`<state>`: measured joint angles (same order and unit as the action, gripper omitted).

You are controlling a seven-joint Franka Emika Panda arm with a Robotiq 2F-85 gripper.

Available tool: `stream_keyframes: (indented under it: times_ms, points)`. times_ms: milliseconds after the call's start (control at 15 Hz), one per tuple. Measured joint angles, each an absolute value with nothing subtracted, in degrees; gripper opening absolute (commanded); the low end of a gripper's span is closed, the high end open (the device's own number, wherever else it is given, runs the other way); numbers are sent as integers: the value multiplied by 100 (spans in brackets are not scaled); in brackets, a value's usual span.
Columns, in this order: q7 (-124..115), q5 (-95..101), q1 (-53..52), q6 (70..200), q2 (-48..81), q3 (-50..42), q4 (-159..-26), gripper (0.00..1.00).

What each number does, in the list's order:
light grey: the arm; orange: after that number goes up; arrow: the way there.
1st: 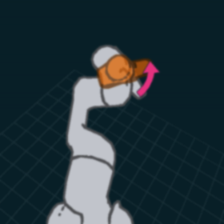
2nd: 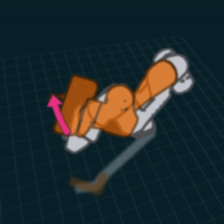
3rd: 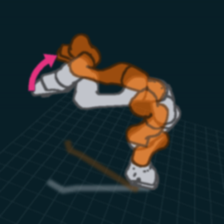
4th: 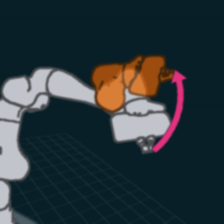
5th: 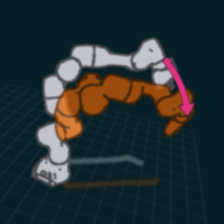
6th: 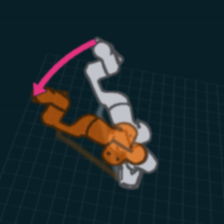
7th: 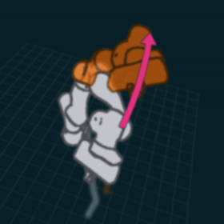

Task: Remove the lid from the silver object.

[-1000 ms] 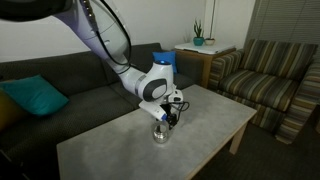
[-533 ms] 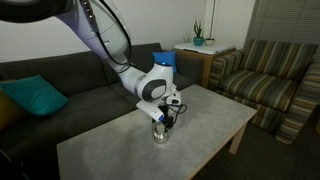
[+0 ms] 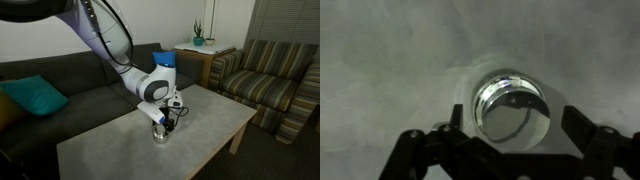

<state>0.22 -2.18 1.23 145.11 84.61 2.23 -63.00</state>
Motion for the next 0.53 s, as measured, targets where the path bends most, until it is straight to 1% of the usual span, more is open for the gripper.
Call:
stream_keyframes:
  times_ms: [533]
  points:
    - [-141,-217,122,14568,8458,163,-6295,100]
